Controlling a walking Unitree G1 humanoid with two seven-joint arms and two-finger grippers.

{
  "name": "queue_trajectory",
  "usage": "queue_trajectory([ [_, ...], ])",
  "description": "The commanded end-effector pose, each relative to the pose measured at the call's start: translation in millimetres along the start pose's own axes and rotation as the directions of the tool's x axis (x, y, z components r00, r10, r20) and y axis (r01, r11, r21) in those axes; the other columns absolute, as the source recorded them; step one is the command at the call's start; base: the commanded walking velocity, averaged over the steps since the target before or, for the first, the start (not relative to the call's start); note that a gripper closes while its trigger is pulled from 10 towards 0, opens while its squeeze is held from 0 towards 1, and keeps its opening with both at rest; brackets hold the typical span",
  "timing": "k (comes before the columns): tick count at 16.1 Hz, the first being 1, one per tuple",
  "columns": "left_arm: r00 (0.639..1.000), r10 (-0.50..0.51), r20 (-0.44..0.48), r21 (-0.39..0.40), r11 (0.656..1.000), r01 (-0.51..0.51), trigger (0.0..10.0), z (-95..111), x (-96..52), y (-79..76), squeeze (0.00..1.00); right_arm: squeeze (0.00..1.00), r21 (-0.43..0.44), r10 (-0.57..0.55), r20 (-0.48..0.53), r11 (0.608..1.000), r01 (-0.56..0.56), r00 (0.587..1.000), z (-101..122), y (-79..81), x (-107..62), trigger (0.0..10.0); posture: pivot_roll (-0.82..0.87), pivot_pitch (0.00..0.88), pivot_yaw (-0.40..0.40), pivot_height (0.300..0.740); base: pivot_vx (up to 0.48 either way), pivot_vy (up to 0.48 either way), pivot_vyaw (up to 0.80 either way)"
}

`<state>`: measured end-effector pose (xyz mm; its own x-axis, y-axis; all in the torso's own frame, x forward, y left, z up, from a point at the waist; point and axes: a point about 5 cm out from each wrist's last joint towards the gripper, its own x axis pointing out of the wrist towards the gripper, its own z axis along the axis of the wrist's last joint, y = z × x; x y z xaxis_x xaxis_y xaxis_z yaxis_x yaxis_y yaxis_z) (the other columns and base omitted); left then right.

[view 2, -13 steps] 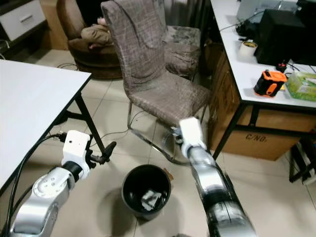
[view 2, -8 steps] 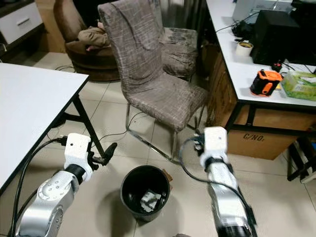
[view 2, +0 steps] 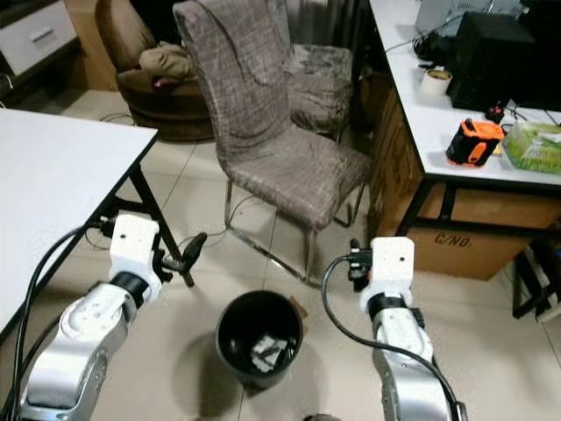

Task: Picking trash to rubbish bin

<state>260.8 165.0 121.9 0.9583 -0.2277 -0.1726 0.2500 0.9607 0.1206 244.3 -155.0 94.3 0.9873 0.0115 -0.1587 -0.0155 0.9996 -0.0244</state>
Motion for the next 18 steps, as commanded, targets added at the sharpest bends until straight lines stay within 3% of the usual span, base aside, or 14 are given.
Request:
queue_trajectory([
  [1, 1.000, 0.001, -0.006, 0.016, 1.000, -0.001, 10.0, 1.0, -1.6, -1.4, 0.00, 0.00, -0.004, 0.001, -0.005, 1.000, -0.001, 1.000, 1.5, -0.1, -2.5, 10.0, -0.07, 0.000, -0.002, 0.740, -0.296, 0.000, 0.00],
  [11, 0.999, -0.028, -0.017, 0.028, 0.999, 0.028, 10.0, 4.2, 0.0, -2.8, 0.00, 0.00, -0.028, 0.057, 0.028, 0.998, -0.056, 0.998, 25.9, 4.6, 1.3, 10.0, -0.06, 0.000, 0.017, 0.740, -0.290, 0.000, 0.00],
  [18, 1.000, -0.026, -0.012, 0.019, 0.999, 0.026, 10.0, 7.5, 4.0, -3.2, 0.00, 0.00, -0.047, 0.075, 0.013, 0.996, -0.075, 0.997, 25.9, 6.6, 4.0, 10.0, -0.07, 0.000, 0.011, 0.740, -0.263, 0.000, 0.00],
])
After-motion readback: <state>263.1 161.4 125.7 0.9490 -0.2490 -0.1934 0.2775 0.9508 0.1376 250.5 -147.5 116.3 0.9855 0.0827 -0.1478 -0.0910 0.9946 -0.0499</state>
